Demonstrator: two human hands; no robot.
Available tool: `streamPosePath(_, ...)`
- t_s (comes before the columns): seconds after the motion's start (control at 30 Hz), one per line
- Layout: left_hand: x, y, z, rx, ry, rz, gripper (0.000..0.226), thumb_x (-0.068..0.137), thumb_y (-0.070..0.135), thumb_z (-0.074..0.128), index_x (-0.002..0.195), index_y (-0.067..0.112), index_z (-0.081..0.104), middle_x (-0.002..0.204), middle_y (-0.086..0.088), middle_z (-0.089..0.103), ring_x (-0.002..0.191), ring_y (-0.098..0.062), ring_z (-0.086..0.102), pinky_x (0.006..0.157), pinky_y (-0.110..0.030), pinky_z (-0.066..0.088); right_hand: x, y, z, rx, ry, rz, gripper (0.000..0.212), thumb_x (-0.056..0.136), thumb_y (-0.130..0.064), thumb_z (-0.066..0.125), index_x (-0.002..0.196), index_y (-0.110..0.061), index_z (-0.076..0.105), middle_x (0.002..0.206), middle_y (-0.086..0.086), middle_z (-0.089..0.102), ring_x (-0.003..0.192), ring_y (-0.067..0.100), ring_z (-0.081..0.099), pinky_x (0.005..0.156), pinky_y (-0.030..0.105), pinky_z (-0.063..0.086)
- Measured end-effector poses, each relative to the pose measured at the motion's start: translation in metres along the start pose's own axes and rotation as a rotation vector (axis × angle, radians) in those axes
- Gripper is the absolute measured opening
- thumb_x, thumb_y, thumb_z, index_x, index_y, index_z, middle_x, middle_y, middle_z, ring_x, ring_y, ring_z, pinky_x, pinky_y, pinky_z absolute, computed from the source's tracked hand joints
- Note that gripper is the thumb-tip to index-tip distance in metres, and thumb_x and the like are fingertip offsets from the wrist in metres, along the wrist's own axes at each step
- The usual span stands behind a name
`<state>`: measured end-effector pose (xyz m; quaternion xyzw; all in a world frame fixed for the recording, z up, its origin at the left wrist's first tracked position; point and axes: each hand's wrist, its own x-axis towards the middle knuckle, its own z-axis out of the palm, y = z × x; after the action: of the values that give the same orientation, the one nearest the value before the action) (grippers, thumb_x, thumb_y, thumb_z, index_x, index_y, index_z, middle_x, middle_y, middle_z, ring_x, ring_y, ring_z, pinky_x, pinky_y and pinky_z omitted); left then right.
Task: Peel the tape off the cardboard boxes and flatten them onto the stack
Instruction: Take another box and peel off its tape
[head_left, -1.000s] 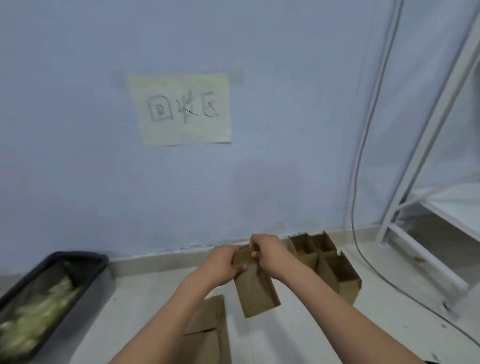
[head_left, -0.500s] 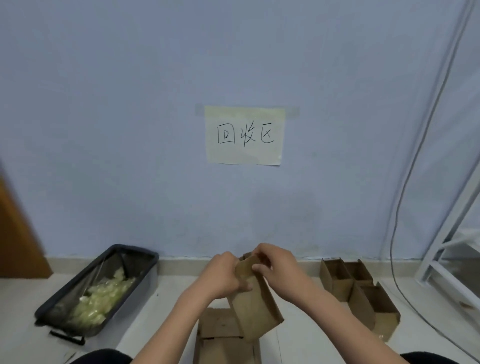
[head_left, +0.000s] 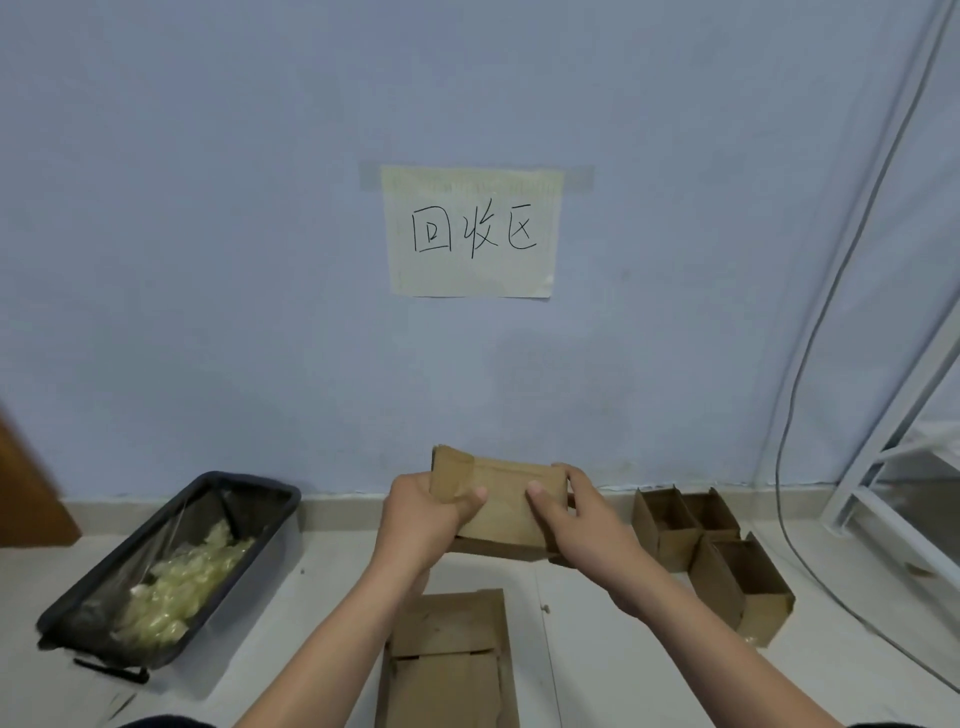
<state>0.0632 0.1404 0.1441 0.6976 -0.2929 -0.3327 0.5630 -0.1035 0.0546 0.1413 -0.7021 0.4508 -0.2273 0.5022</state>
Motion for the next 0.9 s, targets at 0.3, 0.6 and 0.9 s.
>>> streamPosePath(0.3, -0.021, -0.006, -0.001, -0.221, -0.193, -0.104, 0.029, 0.083, 0.016, 0.084, 0.109, 0.005, 0.075, 0.101, -0.008, 0.079, 0.096, -0.026, 0.076, 0.093, -0.041, 0.058, -0.018, -0.003, -0.002, -0.053, 0.08, -0.152, 0.055, 0.097, -0.022, 0.048, 0.15, -0.031, 0.037, 0.134, -0.017, 0.05, 0.103, -0.001, 0.057, 0.084, 0.018, 0.045)
streamPosePath(0.6, -0.03, 0.001, 0.006, -0.17, -0.177, 0.073, 0.014, 0.088, 0.016, 0.079, 0.1, 0.008, 0.078, 0.096, -0.006, 0.08, 0.09, -0.024, 0.077, 0.076, -0.035, 0.058, -0.028, -0.008, 0.004, -0.257, 0.332, -0.304, 0.076, 0.091, -0.037, 0.065, 0.156, -0.02, 0.029, 0.135, -0.005, 0.056, 0.125, 0.012, 0.049, 0.103, 0.025, 0.042)
streamPosePath(0.9, -0.032, -0.003, 0.01, -0.078, -0.151, 0.162, 0.008, 0.088, 0.018, 0.079, 0.084, 0.016, 0.073, 0.065, 0.013, 0.069, 0.061, -0.003, 0.064, 0.053, -0.021, 0.047, -0.027, -0.005, 0.01, -0.333, 0.346, -0.307, 0.071, 0.092, -0.03, 0.064, 0.154, -0.017, 0.032, 0.133, 0.004, 0.057, 0.122, 0.019, 0.052, 0.103, 0.031, 0.044)
